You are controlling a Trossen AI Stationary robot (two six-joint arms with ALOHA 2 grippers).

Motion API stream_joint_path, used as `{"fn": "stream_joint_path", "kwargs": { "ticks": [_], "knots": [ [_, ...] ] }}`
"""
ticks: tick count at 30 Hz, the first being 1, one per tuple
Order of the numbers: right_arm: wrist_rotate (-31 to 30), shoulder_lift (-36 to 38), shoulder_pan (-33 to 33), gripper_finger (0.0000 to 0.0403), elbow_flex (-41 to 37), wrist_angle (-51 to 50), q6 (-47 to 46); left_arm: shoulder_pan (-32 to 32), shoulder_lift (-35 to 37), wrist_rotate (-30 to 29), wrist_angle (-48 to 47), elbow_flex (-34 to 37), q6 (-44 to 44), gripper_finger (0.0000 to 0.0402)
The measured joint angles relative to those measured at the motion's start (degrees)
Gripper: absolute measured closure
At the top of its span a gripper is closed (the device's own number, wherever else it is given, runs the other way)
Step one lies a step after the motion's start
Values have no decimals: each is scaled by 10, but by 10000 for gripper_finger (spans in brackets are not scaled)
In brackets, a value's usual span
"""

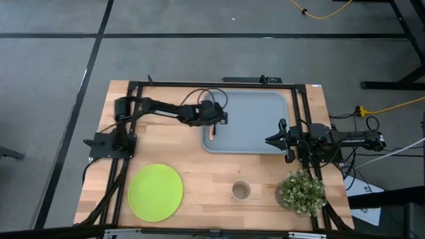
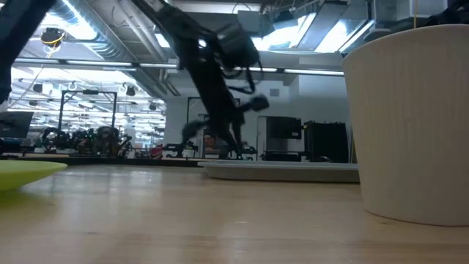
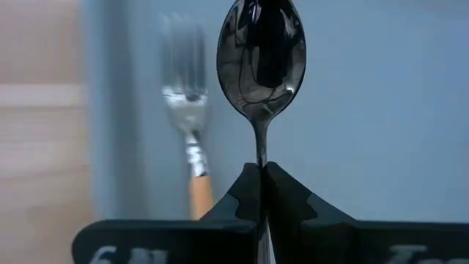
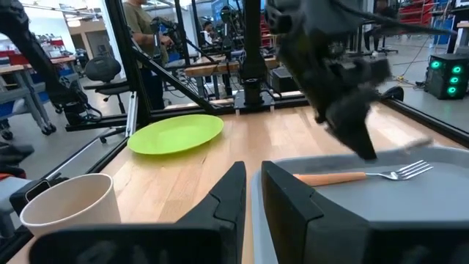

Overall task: Pick and place plate/cup/fork/spoon on tray
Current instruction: Put the black spoon on the light blue tray to the right of the light orange fork

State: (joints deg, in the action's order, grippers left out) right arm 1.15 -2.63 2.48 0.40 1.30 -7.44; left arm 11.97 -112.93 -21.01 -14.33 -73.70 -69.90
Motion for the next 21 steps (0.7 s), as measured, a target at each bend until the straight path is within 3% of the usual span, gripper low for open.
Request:
{"fn": "stream_joint_path", "kwargs": {
  "ticks": [10, 14, 21],
  "knots": [
    [0, 0, 0, 351, 0, 0, 0, 2, -78, 26, -101, -123, -27, 400],
    [0, 0, 0, 351, 0, 0, 0, 1, -80, 26, -144, -126, -70, 399],
    [0, 0, 0, 351, 0, 0, 1, 0, -80, 23, -140, -126, -77, 397]
  ]
}}
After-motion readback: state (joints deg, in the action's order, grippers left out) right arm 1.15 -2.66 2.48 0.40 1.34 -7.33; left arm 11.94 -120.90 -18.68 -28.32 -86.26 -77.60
